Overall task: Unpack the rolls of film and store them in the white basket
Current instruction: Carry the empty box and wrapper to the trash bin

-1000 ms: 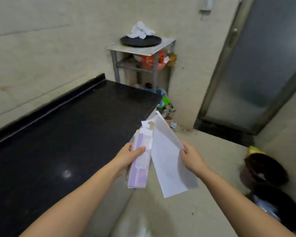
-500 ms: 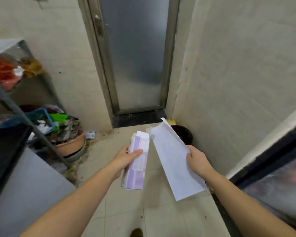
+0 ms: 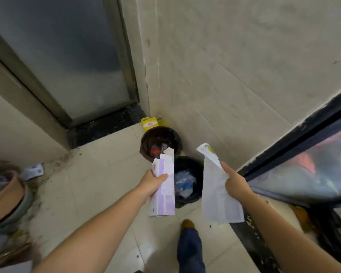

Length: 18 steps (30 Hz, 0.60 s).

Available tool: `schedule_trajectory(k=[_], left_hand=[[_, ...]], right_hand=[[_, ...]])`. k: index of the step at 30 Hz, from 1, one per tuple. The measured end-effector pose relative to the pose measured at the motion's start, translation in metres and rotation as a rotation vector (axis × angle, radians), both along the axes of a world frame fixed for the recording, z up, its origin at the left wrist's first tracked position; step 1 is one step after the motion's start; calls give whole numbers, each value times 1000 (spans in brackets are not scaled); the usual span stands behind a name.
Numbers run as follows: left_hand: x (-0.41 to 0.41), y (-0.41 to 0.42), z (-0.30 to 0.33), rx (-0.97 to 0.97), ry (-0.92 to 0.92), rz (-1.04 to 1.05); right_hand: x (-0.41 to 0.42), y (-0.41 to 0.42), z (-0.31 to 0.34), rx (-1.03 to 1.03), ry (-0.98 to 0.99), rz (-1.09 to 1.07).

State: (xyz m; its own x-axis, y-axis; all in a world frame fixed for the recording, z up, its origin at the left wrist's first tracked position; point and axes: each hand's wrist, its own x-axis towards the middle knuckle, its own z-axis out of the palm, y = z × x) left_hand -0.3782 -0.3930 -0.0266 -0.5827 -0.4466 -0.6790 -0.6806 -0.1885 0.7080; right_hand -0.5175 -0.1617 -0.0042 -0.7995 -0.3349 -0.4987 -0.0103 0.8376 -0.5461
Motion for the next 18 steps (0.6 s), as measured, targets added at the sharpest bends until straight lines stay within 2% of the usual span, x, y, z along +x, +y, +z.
schedule_trajectory(k=[4,8,11,15,18], left_hand=[[-59,5,-79,42,-168,36],[-103,4,-169,-68,-269,-1],[-129,3,-249,-152,-289,-8],[-154,16,-367,-121,-365,14],[-166,24,-434,-103,-430,17]], right_hand=[[-64,-30,-82,68,-69,92],[-97,-67,-175,86,-79,148],[-103,-89,-256,87,-93,192],[-98,-103,-376,152,-128,189],[-96,-108,-446,275,-176,172]])
